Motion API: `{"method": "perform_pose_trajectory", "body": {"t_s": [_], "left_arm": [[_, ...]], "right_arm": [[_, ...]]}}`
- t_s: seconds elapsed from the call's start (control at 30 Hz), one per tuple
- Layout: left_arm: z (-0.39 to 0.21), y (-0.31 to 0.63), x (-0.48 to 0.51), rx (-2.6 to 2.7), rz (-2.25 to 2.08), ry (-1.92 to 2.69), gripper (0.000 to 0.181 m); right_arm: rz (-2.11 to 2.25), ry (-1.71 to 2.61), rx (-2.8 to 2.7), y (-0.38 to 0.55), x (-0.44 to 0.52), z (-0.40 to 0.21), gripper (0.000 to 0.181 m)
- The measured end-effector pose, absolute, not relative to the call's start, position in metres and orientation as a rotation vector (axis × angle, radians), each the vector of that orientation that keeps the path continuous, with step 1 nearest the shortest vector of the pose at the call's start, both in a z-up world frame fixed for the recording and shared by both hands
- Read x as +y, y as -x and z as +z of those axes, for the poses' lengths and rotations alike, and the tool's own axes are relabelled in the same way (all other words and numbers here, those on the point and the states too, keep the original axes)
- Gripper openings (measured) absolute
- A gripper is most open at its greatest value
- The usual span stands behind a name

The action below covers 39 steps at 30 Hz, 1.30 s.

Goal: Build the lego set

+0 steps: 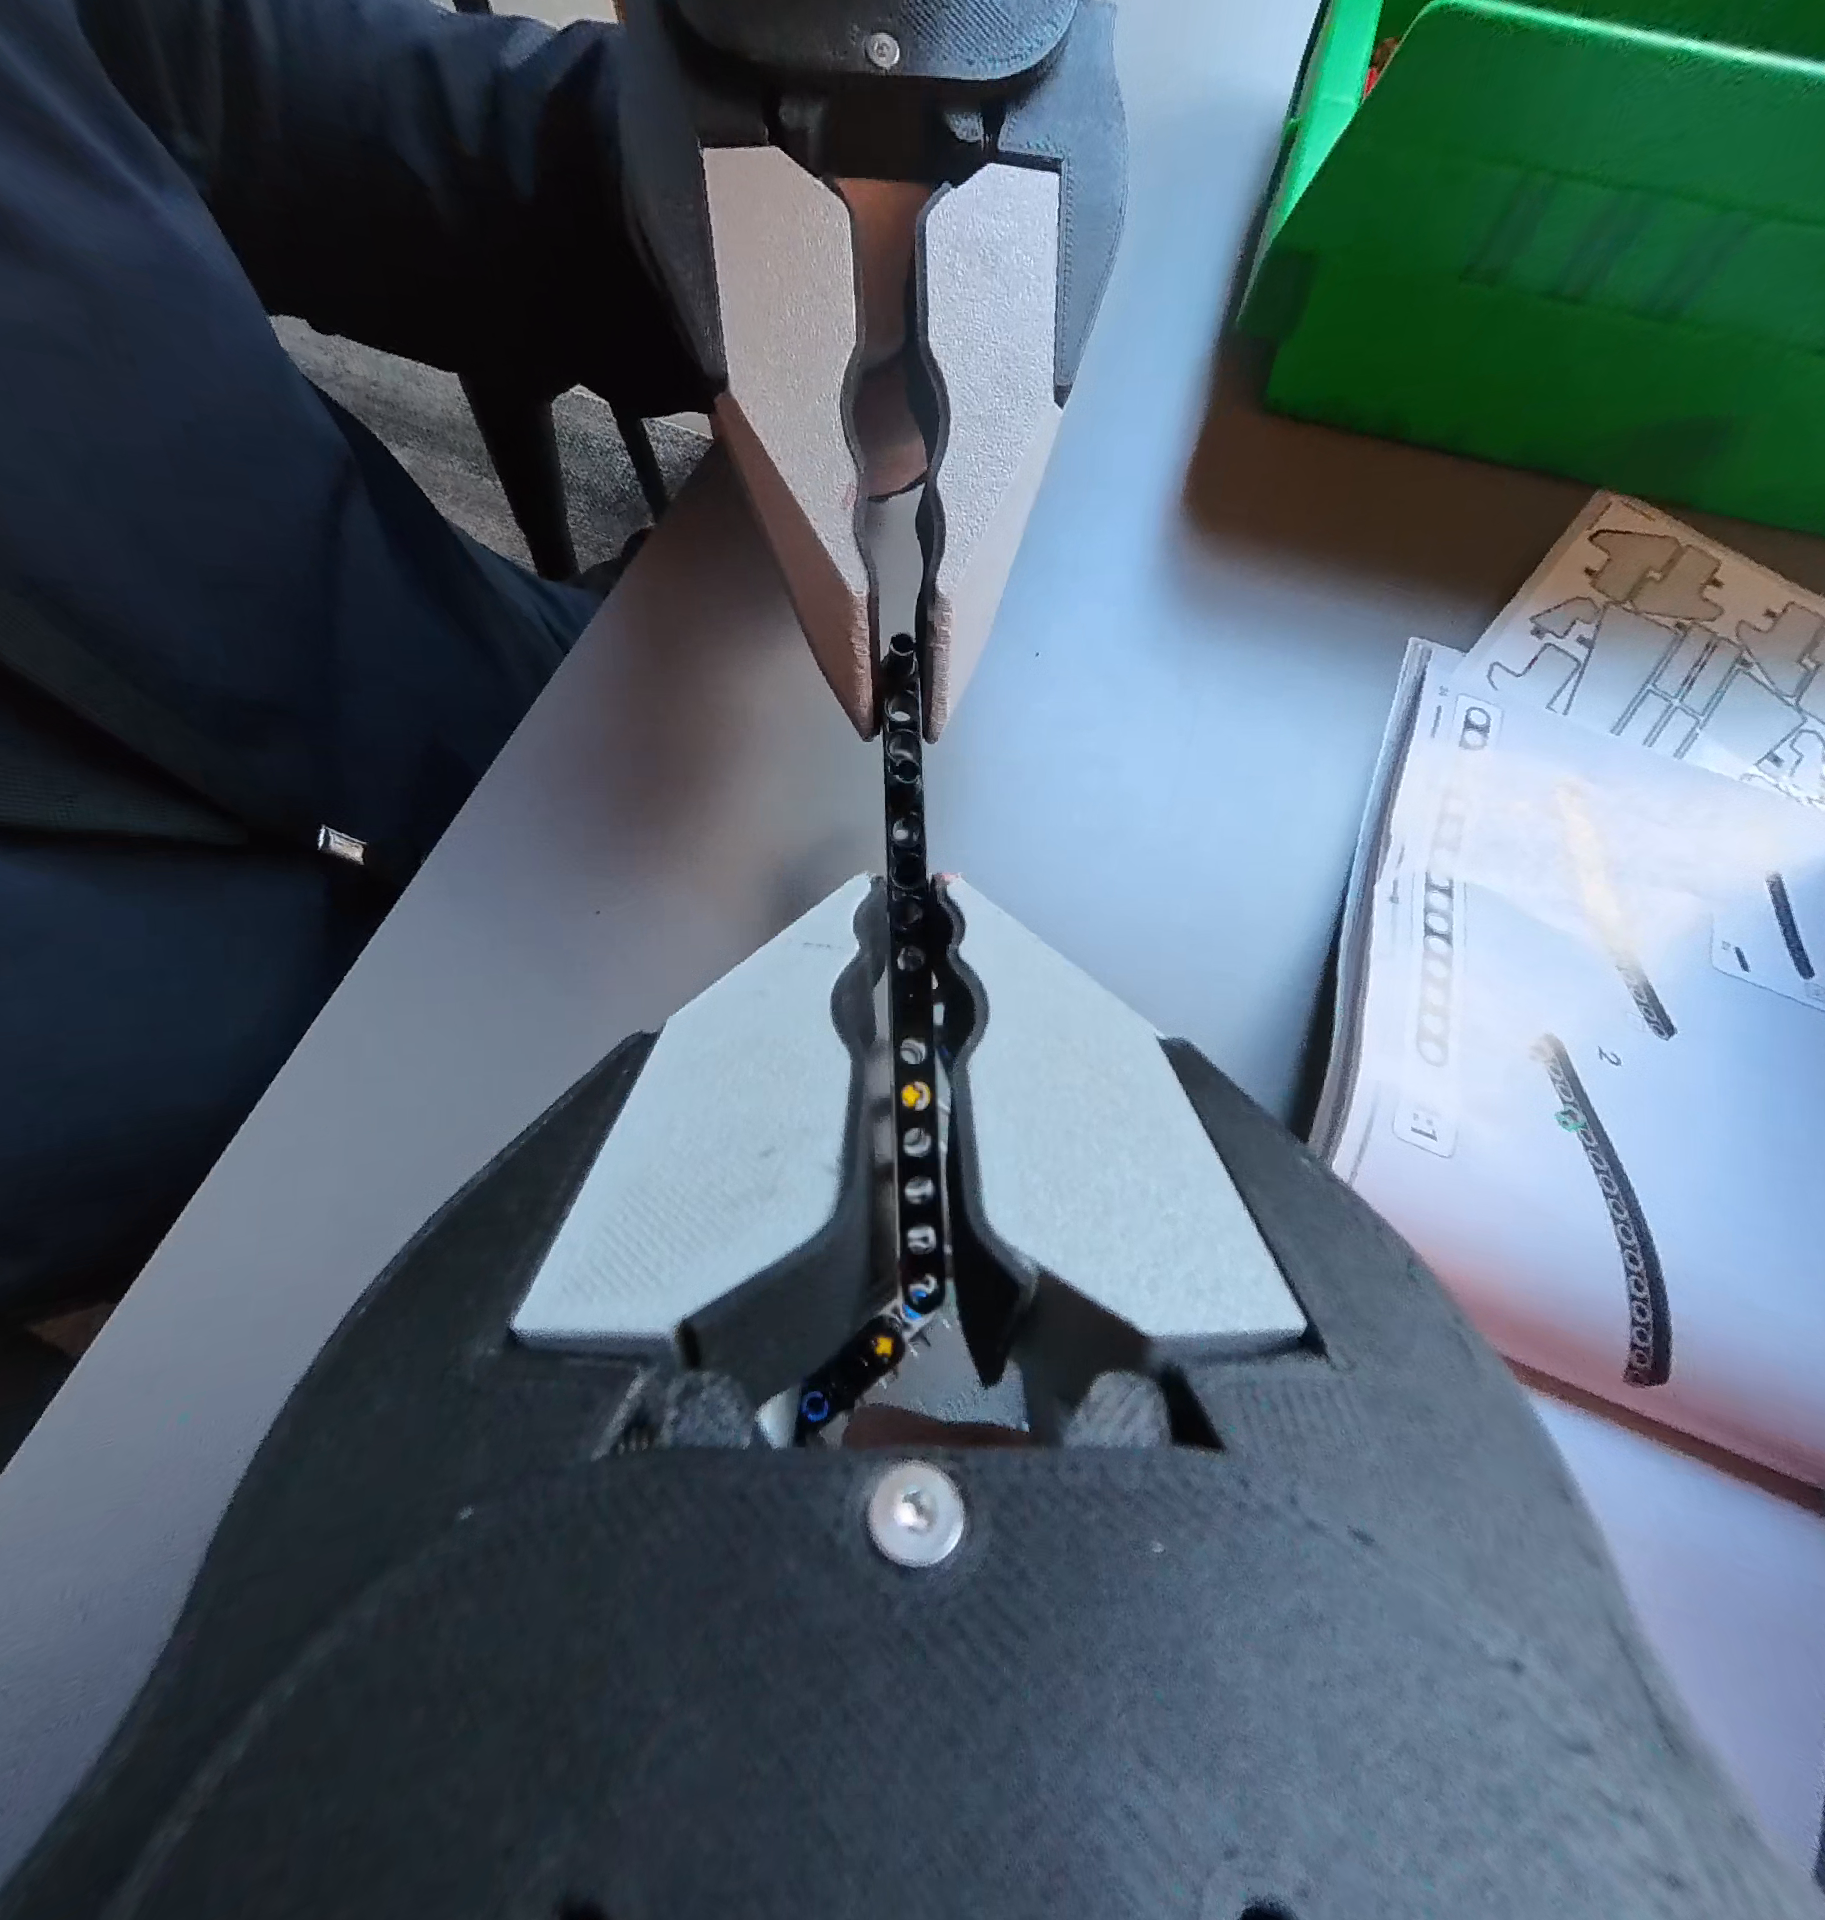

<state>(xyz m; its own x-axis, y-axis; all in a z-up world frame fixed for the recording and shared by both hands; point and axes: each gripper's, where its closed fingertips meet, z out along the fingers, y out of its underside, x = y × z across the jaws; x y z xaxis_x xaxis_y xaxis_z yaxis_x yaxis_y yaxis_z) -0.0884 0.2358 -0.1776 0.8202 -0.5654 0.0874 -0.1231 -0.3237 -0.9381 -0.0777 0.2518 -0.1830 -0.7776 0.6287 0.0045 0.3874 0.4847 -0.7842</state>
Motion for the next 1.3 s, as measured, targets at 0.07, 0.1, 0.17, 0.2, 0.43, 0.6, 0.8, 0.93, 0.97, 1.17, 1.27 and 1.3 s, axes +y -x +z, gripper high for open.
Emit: {"method": "perform_pose_trajectory", "body": {"t_s": [0.07, 0.1, 0.17, 0.2, 0.43, 0.6, 0.8, 0.93, 0.97, 1.17, 1.27, 1.3], "left_arm": [[-0.178, 0.088, 0.235, 0.519, -0.505, 1.868, 0.006], [-0.179, 0.087, 0.235, 0.515, -0.522, 1.866, 0.006], [-0.179, 0.087, 0.234, 0.502, -0.572, 1.872, 0.006], [-0.178, 0.087, 0.234, 0.497, -0.585, 1.866, 0.012], [-0.173, 0.084, 0.235, 0.52, -0.58, 1.826, 0.011], [-0.179, 0.083, 0.235, 0.564, -0.534, 1.853, 0.005], [-0.177, 0.082, 0.237, 0.517, -0.531, 1.85, 0.015], [-0.185, 0.088, 0.242, 0.388, -0.646, 1.934, 0.044], [-0.185, 0.085, 0.242, 0.384, -0.68, 1.934, 0.042], [-0.206, 0.074, 0.257, 0.467, -0.565, 2.064, 0.03], [-0.213, 0.068, 0.261, 0.522, -0.555, 2.102, 0.012], [-0.214, 0.067, 0.262, 0.535, -0.553, 2.103, 0.009]], "right_arm": [[1.179, 0.849, -2.446, 0.077, 0.251, -0.183, 0.005], [1.177, 0.845, -2.449, 0.076, 0.251, -0.183, 0.004], [1.165, 0.833, -2.447, 0.076, 0.25, -0.183, 0.004], [1.162, 0.822, -2.444, 0.076, 0.25, -0.183, 0.004], [1.157, 0.823, -2.448, 0.076, 0.248, -0.184, 0.004], [1.108, 0.815, -2.467, 0.076, 0.247, -0.188, 0.004], [1.138, 0.82, -2.48, 0.073, 0.248, -0.185, 0.005], [1.226, 0.834, -2.432, 0.072, 0.255, -0.169, 0.005], [1.241, 0.843, -2.42, 0.072, 0.257, -0.167, 0.005], [1.297, 0.849, -2.418, 0.07, 0.259, -0.168, 0.005], [1.276, 0.854, -2.435, 0.07, 0.256, -0.176, 0.005], [1.266, 0.855, -2.441, 0.071, 0.255, -0.178, 0.005]]}}
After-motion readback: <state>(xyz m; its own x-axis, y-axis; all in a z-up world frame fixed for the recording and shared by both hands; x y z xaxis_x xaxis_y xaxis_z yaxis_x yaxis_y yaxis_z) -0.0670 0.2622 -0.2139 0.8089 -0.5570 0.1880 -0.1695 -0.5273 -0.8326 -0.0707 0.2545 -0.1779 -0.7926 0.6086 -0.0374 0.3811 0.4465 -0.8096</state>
